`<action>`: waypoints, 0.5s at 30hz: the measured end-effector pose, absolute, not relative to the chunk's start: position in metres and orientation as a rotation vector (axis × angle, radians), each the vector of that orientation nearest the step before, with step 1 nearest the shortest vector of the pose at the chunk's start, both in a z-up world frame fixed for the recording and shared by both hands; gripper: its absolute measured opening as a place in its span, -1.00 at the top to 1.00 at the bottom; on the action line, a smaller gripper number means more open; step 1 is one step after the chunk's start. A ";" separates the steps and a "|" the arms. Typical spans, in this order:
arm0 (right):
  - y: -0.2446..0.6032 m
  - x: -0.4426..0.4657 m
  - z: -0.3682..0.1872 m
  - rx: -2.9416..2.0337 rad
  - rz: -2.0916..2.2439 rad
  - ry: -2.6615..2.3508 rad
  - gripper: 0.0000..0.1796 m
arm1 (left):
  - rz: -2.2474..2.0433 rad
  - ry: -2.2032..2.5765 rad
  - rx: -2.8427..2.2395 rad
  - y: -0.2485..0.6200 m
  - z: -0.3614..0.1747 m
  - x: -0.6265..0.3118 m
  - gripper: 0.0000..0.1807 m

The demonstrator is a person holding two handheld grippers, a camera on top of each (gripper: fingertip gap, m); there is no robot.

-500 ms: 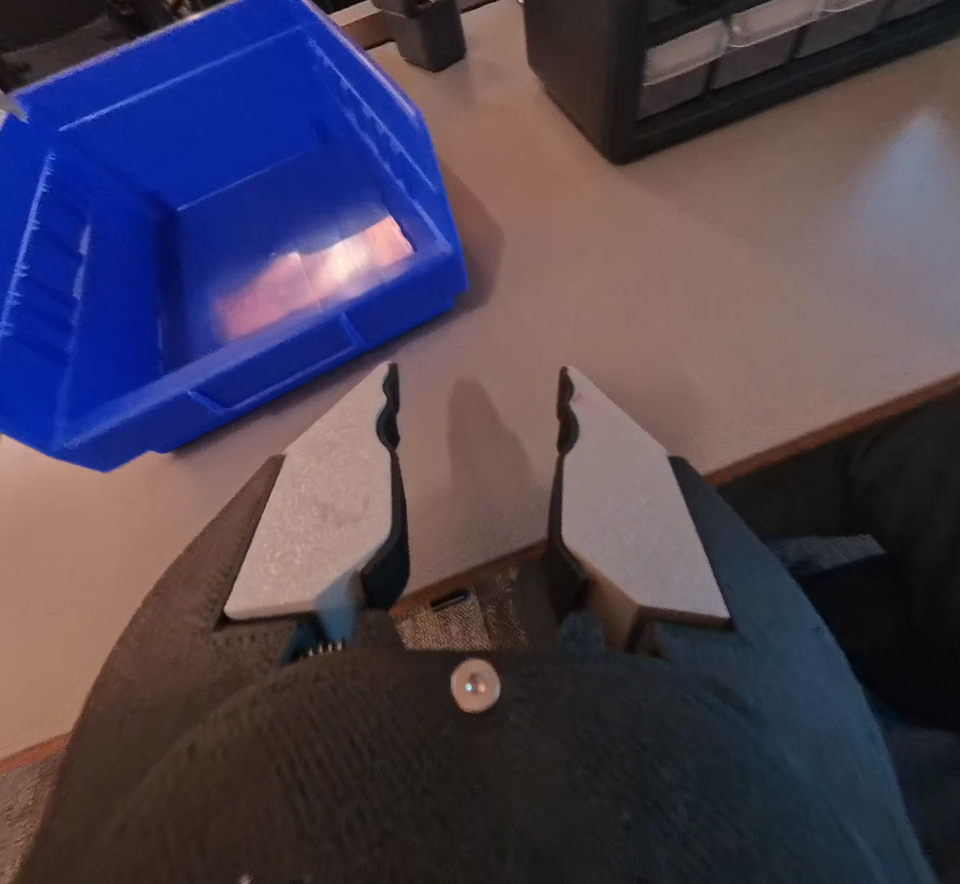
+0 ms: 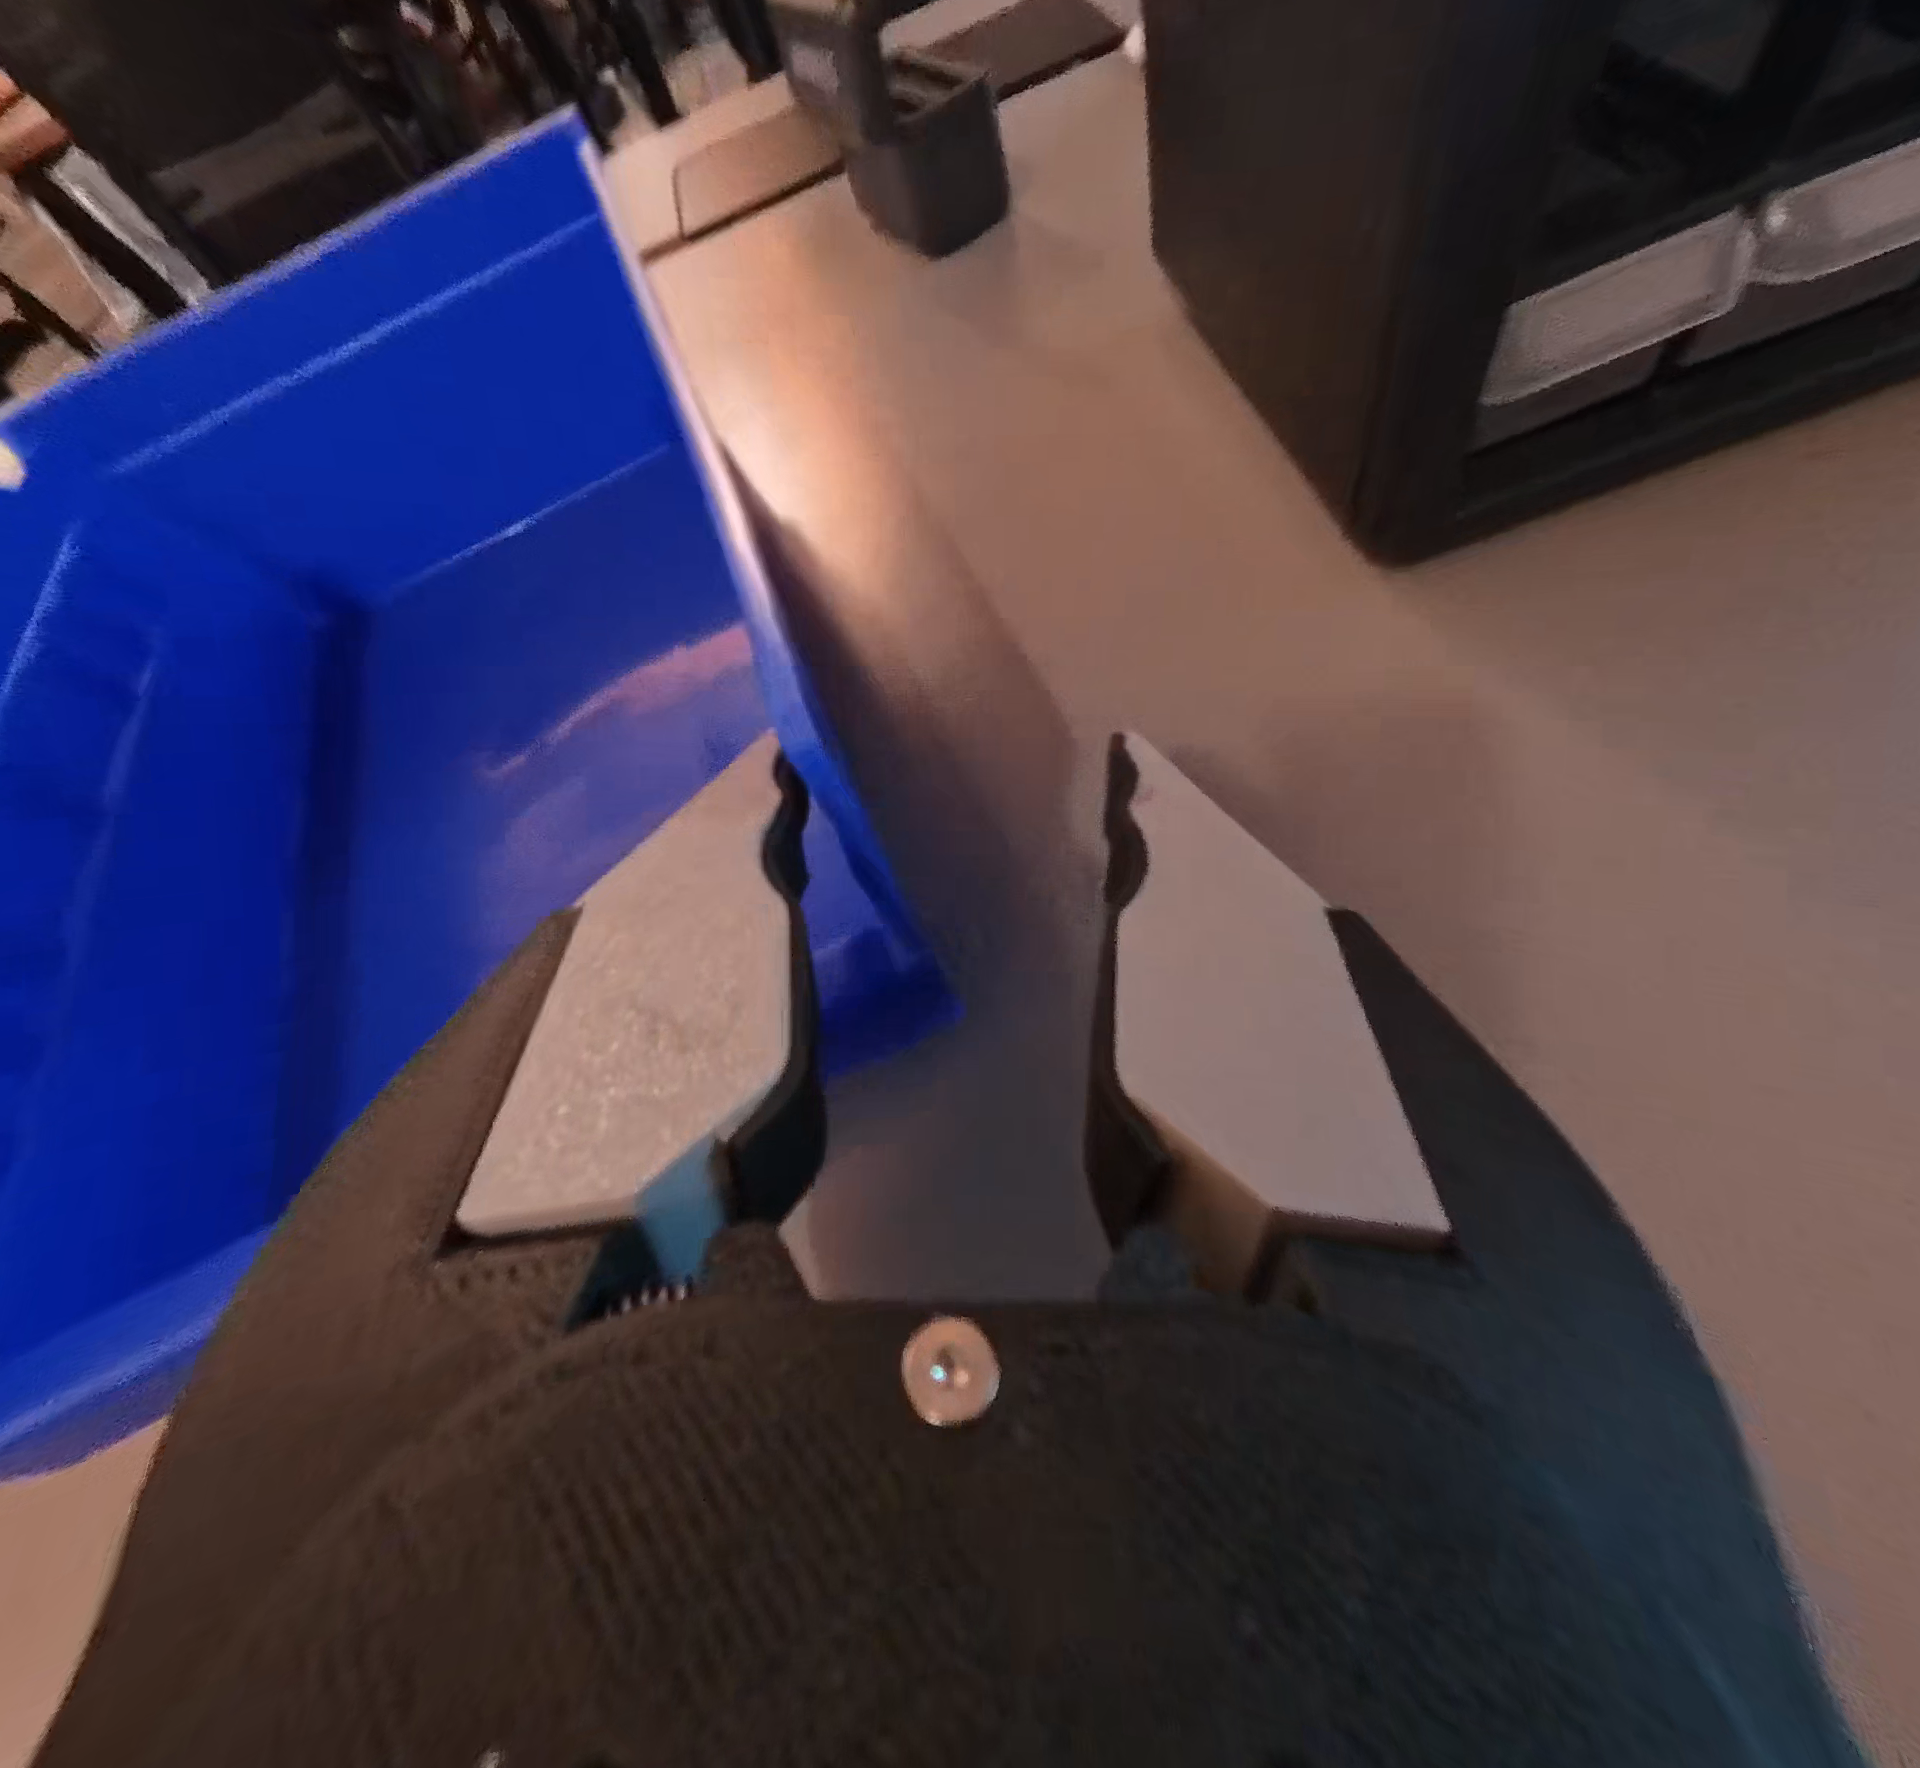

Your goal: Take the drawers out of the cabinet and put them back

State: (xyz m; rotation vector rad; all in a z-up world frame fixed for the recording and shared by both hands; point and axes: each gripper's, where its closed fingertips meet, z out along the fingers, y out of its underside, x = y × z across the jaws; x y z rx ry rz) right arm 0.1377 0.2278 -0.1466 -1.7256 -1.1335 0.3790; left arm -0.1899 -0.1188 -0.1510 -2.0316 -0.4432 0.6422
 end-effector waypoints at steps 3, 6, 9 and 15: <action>0.222 0.155 -0.144 -1.694 0.392 -1.163 0.81 | 0.711 -0.453 -2.013 -0.112 -0.149 -0.201 0.67; 0.227 0.160 -0.147 -1.661 0.319 -1.195 0.69 | 0.850 -0.414 -2.045 -0.109 -0.149 -0.215 0.80; 0.228 0.163 -0.150 -1.667 0.255 -1.243 0.83 | 0.930 -0.428 -2.068 -0.117 -0.148 -0.225 0.85; 0.197 0.208 -0.149 -1.620 0.411 -1.370 0.96 | 0.905 -0.394 -1.964 -0.167 -0.137 -0.213 0.94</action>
